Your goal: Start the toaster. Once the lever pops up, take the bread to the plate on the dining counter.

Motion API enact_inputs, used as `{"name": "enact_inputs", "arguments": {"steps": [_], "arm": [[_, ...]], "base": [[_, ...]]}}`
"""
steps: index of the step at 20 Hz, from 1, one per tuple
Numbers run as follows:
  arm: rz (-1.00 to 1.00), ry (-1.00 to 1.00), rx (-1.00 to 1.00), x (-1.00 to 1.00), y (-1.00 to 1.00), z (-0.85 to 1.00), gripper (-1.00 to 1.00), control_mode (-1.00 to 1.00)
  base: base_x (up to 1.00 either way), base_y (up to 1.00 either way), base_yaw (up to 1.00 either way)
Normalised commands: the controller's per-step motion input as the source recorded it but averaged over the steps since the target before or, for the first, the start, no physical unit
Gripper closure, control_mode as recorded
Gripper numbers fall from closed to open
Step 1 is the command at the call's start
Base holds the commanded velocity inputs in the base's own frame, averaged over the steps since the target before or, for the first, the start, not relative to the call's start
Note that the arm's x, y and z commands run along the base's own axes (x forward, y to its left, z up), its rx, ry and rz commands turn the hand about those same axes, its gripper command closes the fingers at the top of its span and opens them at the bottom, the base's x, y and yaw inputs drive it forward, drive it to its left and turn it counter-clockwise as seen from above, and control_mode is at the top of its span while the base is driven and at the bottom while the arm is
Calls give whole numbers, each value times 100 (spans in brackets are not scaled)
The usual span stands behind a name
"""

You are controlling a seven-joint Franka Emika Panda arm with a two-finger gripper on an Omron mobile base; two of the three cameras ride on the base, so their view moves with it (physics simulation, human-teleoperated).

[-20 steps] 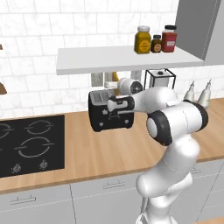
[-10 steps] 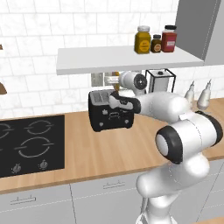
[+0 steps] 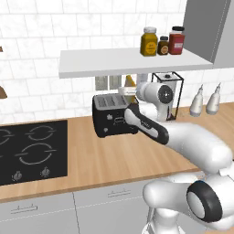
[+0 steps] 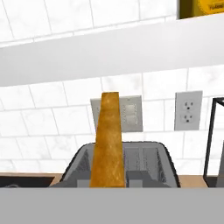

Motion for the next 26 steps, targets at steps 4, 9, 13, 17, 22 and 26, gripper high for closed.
{"name": "enact_inputs", "arguments": {"steps": [4, 9, 13, 17, 22, 26], "arm": [[0, 1, 7, -100, -53, 26, 100, -100], [0, 6, 5, -100, -45, 48, 100, -100], [1, 15, 3, -94, -33, 51, 100, -100], [1, 23, 0, -87, -20, 36, 100, -100], [2, 18, 0, -61, -21, 10, 100, -100], [2, 8, 0, -28, -16, 0, 100, -100]], "base": [[0, 0, 0], [0, 0, 0], [0, 0, 0], [0, 0, 0], [0, 0, 0], [0, 0, 0]]}}
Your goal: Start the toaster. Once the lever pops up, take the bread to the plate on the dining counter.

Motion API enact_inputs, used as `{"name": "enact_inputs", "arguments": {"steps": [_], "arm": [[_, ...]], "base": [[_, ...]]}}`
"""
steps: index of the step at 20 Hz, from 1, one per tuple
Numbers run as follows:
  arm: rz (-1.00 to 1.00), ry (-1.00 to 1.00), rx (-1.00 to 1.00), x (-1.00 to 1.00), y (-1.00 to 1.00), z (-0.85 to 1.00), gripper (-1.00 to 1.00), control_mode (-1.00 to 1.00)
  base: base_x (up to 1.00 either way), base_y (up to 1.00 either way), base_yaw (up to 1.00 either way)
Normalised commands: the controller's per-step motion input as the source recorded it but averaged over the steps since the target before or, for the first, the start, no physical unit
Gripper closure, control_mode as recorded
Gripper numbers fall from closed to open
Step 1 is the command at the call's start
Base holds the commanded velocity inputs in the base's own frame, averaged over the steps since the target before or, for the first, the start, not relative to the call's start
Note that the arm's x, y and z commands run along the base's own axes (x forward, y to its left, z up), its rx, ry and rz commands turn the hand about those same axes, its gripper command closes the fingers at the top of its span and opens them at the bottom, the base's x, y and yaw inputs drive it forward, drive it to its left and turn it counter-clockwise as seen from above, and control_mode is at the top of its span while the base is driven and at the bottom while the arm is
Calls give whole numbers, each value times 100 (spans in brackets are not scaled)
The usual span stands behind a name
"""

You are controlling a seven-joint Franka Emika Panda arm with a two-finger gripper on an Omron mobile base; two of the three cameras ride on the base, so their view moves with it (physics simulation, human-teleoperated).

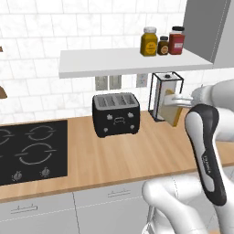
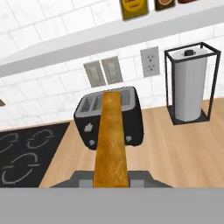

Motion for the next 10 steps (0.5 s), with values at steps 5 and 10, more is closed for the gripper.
{"name": "enact_inputs", "arguments": {"steps": [5, 10], "arm": [[0, 10, 0, -49, -5, 16, 100, -100], [0, 7, 0, -43, -3, 21, 100, -100]], "base": [[0, 0, 0], [0, 0, 0]]}}
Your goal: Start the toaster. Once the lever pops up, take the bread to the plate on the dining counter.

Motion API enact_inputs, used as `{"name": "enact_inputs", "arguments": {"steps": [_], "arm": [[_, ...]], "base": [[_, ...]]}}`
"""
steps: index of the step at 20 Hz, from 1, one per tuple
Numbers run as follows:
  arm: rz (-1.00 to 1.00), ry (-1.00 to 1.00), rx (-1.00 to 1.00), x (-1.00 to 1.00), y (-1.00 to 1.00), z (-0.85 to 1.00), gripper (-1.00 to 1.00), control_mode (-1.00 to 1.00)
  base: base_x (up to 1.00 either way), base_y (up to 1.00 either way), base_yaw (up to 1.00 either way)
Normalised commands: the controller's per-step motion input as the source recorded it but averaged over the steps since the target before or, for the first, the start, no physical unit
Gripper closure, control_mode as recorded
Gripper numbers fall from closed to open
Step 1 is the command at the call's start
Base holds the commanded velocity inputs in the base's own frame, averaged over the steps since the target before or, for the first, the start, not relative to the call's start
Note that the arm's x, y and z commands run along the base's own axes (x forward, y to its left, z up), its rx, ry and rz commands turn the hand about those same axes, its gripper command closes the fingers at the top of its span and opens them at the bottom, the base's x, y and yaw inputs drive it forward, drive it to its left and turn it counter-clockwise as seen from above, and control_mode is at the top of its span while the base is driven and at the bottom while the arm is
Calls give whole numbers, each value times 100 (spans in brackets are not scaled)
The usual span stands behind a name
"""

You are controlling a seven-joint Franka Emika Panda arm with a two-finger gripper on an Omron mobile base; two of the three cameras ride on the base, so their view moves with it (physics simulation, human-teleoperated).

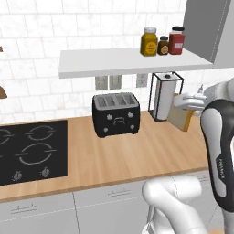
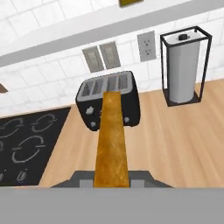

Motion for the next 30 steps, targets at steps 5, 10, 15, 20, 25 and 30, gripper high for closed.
{"name": "enact_inputs", "arguments": {"steps": [5, 10, 15, 20, 25, 30], "arm": [[0, 0, 0, 0, 0, 0, 100, 100], [0, 0, 0, 0, 0, 0, 100, 100], [0, 0, 0, 0, 0, 0, 100, 100], [0, 0, 0, 0, 0, 0, 100, 100], [0, 0, 0, 0, 0, 0, 100, 100], [0, 0, 0, 0, 0, 0, 100, 100]], "base": [[-71, 0, 0], [-63, 2, 1], [-24, 26, 49], [0, 44, 78], [0, 60, 85], [11, 65, 81]]}}
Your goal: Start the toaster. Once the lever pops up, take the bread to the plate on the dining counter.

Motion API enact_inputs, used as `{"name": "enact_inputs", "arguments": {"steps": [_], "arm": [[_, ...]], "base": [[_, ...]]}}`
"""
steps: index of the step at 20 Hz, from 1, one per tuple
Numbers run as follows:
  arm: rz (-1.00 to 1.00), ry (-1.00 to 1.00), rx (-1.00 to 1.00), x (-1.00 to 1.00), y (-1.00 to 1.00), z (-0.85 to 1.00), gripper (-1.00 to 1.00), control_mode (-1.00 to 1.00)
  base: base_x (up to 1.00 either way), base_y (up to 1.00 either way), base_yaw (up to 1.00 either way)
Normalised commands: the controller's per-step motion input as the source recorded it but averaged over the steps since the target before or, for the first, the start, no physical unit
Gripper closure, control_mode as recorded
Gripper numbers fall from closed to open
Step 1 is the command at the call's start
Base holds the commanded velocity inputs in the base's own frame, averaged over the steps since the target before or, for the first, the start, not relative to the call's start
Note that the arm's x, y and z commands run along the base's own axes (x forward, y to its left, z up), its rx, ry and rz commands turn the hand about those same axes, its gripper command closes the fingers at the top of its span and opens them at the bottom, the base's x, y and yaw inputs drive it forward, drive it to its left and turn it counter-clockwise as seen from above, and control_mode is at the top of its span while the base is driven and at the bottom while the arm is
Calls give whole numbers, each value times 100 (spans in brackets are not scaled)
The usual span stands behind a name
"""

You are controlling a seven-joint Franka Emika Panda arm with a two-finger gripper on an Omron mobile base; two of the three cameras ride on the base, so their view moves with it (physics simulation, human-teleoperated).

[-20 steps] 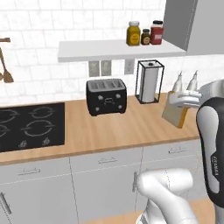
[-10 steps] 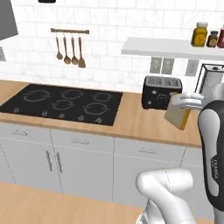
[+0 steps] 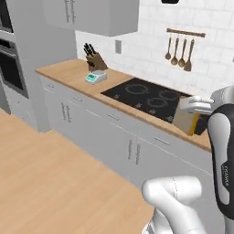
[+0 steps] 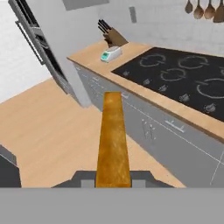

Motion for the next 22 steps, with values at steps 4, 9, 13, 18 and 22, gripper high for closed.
{"name": "enact_inputs", "arguments": {"steps": [4, 9, 13, 18, 22], "arm": [[0, 0, 0, 0, 0, 0, 100, 100], [0, 0, 0, 0, 0, 0, 100, 100], [0, 0, 0, 0, 0, 0, 100, 100], [0, 0, 0, 0, 0, 0, 100, 100], [0, 0, 0, 0, 0, 0, 100, 100]], "base": [[20, 77, 71], [36, 78, 69], [3, 40, 66], [-2, 9, 63], [-4, 0, 56]]}}
